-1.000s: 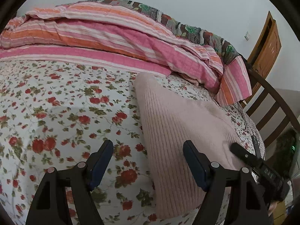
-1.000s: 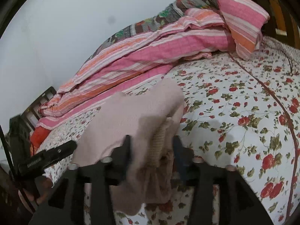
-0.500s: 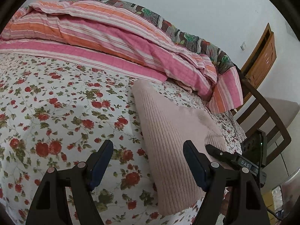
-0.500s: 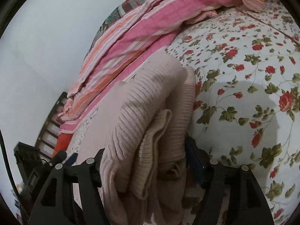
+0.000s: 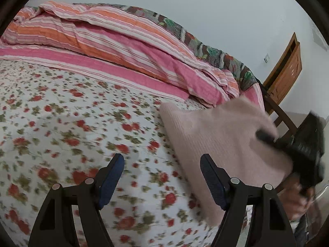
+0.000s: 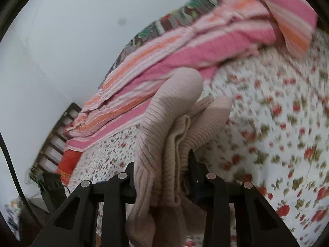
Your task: Fold small clothes
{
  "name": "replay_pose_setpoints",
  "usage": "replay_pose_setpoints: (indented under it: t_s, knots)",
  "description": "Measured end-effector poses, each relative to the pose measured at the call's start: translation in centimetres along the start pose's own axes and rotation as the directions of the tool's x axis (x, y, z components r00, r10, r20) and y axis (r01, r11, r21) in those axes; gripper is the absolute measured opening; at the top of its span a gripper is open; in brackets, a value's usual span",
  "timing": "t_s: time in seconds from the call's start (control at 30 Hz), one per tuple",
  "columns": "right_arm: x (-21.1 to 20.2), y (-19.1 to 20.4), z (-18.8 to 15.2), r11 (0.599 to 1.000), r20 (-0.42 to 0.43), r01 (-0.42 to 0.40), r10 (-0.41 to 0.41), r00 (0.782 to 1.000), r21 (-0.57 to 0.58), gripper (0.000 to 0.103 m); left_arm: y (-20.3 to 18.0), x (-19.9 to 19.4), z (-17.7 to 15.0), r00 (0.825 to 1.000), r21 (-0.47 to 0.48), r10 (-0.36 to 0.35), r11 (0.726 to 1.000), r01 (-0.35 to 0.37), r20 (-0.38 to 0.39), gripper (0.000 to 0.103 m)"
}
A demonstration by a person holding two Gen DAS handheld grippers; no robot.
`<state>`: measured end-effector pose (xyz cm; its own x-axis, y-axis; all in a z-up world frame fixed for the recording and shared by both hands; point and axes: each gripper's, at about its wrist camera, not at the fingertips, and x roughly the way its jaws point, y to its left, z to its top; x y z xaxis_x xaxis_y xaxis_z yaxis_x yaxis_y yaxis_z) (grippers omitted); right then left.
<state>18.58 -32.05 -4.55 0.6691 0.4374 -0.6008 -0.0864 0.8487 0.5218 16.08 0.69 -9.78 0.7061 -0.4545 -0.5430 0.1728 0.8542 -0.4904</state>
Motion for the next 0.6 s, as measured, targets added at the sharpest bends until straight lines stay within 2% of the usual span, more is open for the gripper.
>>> replay_pose_setpoints:
  t_s: [0.2,0.3,0.37,0.43,0.5,0.57,0.6]
  knots:
    - [1.3,6.8,2.1,0.987,0.038,0.139,-0.136,0.990,-0.087,0.035,3.8,-2.1,0.1,0.999,-0.043,0.019,0.999,-0.018,0.035,0.074]
    - [3.1,8.9,2.9,0.987,0.040,0.137,-0.134,0.990,-0.085,0.035,5.6,-3.3,0.2,0.998,-0.066,0.038,0.997,-0.035,0.050,0.074]
    - [4.7,9.9,3.5,0.994,0.035,0.091,-0.089,0.995,-0.062,0.035,6.4,-3.9,0.1,0.997,-0.072,0.048,0.996,-0.043,0.056,0.074]
    - [5.9,9.6,3.9,1.000,0.039,-0.023,0.023,0.999,0.000,0.035,7.2,-4.4,0.2,0.996,-0.070,0.065,0.996,-0.061,0.053,0.074]
    - [7.2,7.8,3.5,0.985,0.079,-0.153,0.147,0.986,0.076,0.035,7.8,-4.4,0.0,0.996,-0.061,0.081,0.995,-0.079,0.046,0.074]
    - [8.8,5.4,2.2,0.974,0.082,-0.180,0.170,0.982,0.136,0.035,8.1,-4.2,-0.4,0.996,-0.052,0.087,0.995,-0.085,0.033,0.074]
    - [10.1,3.4,1.2,0.974,0.059,-0.158,0.150,0.987,0.162,0.036,8.0,-3.7,-0.8,0.996,-0.042,0.086,0.995,-0.086,0.017,0.074]
